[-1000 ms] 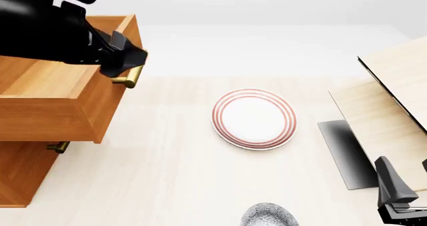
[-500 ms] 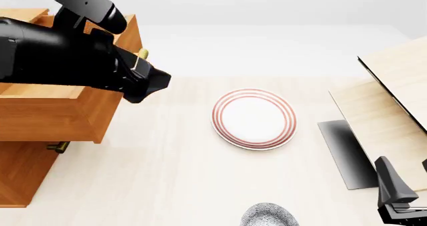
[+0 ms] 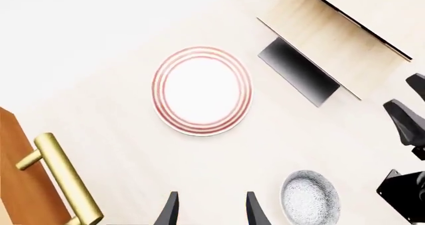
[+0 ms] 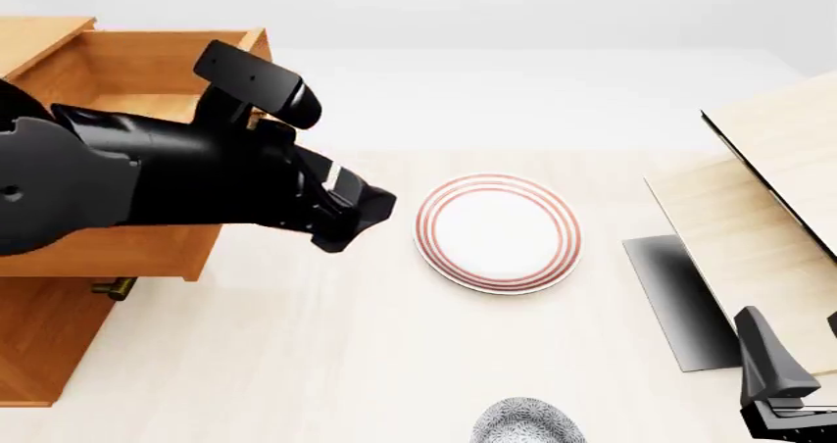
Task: Open the top drawer of the cabinet and put the bowl in it.
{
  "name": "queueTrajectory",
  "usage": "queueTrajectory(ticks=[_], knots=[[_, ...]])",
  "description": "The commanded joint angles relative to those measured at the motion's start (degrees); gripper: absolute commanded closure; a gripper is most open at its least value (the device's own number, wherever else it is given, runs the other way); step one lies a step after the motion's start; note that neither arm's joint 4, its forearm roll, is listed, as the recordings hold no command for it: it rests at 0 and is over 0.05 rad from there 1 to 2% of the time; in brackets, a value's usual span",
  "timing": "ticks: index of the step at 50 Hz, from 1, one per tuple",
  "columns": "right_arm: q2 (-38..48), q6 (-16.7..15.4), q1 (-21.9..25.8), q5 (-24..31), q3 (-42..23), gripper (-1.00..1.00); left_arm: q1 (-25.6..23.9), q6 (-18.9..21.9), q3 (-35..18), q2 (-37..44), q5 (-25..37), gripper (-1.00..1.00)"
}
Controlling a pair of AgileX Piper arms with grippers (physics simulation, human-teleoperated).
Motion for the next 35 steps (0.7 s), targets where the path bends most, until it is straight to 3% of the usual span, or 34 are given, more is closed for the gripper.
queueTrajectory(ticks=[1,35], knots=[[-0.2,0.0,0.0,0.2,0.0,-1.00,-2.1,-4.4,5.4,1.9,-5.5,-1.00],[-0.2,0.0,0.0,0.2,0.0,-1.00,-9.5,-11.1,8.4,15.1,-16.9,-1.00]])
